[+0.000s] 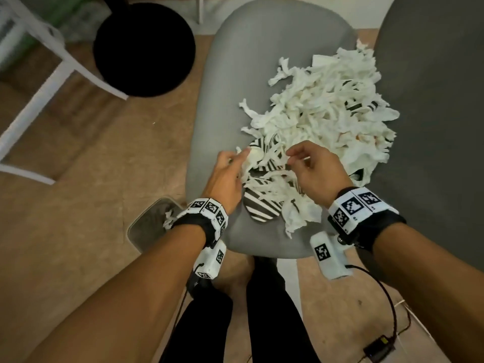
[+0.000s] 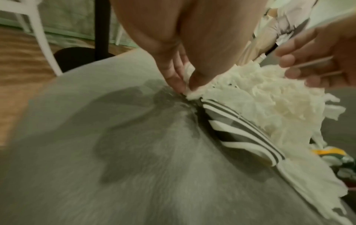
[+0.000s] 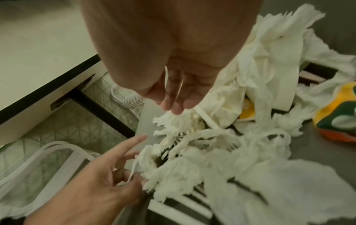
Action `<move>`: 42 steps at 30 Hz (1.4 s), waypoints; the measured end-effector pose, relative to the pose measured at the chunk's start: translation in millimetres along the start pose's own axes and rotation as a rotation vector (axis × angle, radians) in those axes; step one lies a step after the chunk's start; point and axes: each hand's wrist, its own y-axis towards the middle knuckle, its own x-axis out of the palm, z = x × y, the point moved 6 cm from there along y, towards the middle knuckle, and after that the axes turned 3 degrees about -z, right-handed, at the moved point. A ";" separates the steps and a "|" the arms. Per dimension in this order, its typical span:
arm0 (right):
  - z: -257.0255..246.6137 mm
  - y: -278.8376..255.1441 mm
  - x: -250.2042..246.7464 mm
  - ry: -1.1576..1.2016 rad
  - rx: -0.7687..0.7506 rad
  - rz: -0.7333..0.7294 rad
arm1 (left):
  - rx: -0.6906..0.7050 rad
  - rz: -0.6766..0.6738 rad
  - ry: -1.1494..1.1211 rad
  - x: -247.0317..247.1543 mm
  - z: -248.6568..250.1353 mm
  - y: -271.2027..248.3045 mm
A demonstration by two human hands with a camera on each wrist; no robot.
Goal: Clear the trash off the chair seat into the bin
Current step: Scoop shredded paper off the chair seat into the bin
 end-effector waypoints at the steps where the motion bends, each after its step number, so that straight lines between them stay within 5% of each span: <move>1: 2.3 1.3 -9.3 -0.080 -0.031 0.046 | 0.006 -0.069 0.024 9.1 4.1 6.3; 5: 21.4 15.5 -47.7 -0.408 -0.022 0.193 | -0.003 -0.117 0.208 14.7 14.6 25.2; 9: 44.7 37.9 -53.4 -0.597 0.094 0.036 | -0.053 0.008 0.195 -20.1 46.3 61.2; 12: 48.7 48.5 -49.7 -0.727 0.061 0.040 | -0.028 -0.070 0.273 -29.3 75.3 107.5; 19: 44.6 53.8 -72.7 -0.544 -0.029 0.033 | -0.014 -0.325 0.424 34.8 101.5 147.3; 22: 47.2 54.1 -78.8 -0.496 0.000 0.028 | 0.051 -0.265 0.419 40.7 101.9 147.4; 27: 35.6 59.9 -89.5 -0.436 -0.105 0.252 | 0.057 -0.137 0.249 19.9 111.7 131.9; 34: 36.3 101.7 -70.1 -0.659 -0.077 0.017 | -0.053 -0.081 0.157 9.1 104.7 109.8; 38: 36.3 103.1 -84.0 -0.808 -0.126 0.071 | -0.068 -0.003 0.135 9.5 103.5 97.0; 42: 32.3 88.3 -91.9 -0.653 -0.187 0.163 | -0.145 0.010 0.125 17.1 101.1 90.0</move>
